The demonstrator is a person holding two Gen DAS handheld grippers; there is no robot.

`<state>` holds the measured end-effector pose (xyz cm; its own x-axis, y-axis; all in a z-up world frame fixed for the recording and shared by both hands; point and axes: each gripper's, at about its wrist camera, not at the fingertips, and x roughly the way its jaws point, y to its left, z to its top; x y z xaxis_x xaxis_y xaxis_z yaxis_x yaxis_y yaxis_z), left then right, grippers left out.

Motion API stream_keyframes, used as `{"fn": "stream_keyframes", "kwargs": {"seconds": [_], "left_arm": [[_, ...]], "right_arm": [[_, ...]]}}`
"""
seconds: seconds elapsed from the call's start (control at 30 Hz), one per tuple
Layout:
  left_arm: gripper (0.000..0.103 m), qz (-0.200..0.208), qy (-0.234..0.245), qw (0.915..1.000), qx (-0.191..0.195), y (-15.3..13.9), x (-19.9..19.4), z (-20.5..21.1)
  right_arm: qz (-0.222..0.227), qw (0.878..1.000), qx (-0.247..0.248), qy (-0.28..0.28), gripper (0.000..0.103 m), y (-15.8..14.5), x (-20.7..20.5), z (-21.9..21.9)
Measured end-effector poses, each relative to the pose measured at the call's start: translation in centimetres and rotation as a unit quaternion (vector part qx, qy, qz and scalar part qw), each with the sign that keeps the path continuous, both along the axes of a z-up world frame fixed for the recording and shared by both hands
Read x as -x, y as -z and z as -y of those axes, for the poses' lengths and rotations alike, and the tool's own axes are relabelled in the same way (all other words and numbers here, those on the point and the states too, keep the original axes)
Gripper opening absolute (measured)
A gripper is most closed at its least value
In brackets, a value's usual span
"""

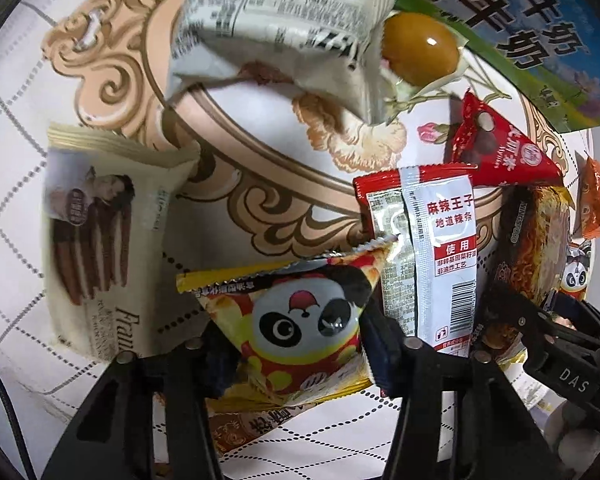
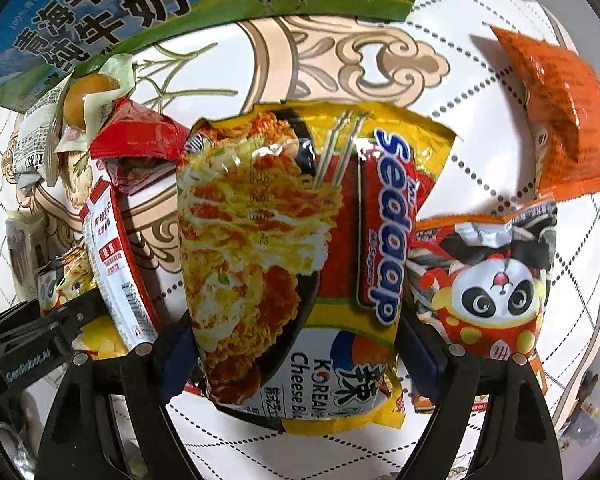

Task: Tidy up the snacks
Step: 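Grasp the panda snack bag with the left tool while the right tool grasps the Sedaap noodle pack, then carry both packets into the box and open both tools beside the other bags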

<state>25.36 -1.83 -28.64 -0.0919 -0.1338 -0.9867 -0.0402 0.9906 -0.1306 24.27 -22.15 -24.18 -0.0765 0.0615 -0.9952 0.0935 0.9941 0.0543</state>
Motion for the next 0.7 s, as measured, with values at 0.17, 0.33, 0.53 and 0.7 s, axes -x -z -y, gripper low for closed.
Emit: {"fn": "stream_keyframes", "kwargs": {"seconds": [0.17,0.33,0.53,0.7], "left_arm": [[0.044,0.029,0.009,0.9994,-0.016,-2.8,1.6,1.6],[0.043,0.055,0.012,0.9984,-0.007,-5.9,2.2,3.0],[0.043,0.095,0.007,0.995,0.032,-12.2,2.0,2.7],[0.043,0.142,0.016,0.9878,0.063,-19.0,-0.5,3.6]], "right_arm": [[0.022,1.0,-0.011,-0.005,0.088,-1.6,0.9,-0.2],[0.038,0.998,-0.053,0.009,0.088,-4.8,2.7,1.1],[0.079,0.992,-0.1,0.009,0.088,-10.5,1.9,2.3],[0.13,0.984,-0.123,0.0,0.088,-16.3,0.0,3.1]]}}
